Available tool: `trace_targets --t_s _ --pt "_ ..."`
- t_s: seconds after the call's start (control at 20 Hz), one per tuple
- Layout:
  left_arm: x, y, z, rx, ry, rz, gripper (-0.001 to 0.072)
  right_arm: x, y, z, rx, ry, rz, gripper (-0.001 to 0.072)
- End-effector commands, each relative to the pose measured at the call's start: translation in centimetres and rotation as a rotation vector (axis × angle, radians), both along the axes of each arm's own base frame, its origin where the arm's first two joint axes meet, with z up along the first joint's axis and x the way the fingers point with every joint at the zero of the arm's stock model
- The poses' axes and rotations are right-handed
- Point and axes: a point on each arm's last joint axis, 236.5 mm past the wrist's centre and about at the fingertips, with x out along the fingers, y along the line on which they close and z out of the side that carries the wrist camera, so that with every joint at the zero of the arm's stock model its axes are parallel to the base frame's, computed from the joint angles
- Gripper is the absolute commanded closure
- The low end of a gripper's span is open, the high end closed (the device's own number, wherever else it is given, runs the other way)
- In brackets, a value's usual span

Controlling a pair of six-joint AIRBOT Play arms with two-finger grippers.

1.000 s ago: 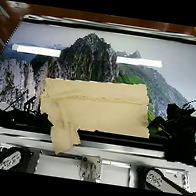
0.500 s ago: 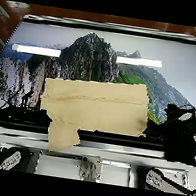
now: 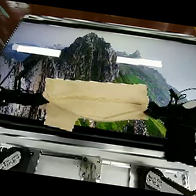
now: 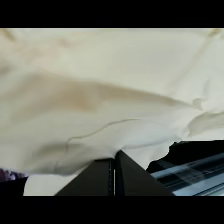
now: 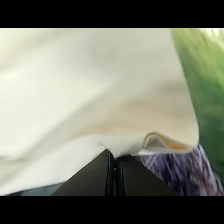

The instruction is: Fold the shirts.

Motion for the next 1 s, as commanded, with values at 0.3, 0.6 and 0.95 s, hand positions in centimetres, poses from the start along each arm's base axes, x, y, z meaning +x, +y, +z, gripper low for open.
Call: trace_targets --t_s 0.3,0.6,0.95 --pt "12.5 2.8 0.2 0.007 -0.022 -0.017 0.0671 13.9 -2.1 3.5 -0.181 -0.275 -0.049 0.0656" --pt "17.0 2.7 -3.1 -0.082 0.034 0.034 0.0670 14.8 -1.6 -2.4 -0.117 -0.168 -0.096 0.0655" --pt "16.4 3.3 -3.8 -0.133 0.117 0.061 0.0103 14.4 -3.5 -1.6 -0.149 -0.169 -0.037 0.0076"
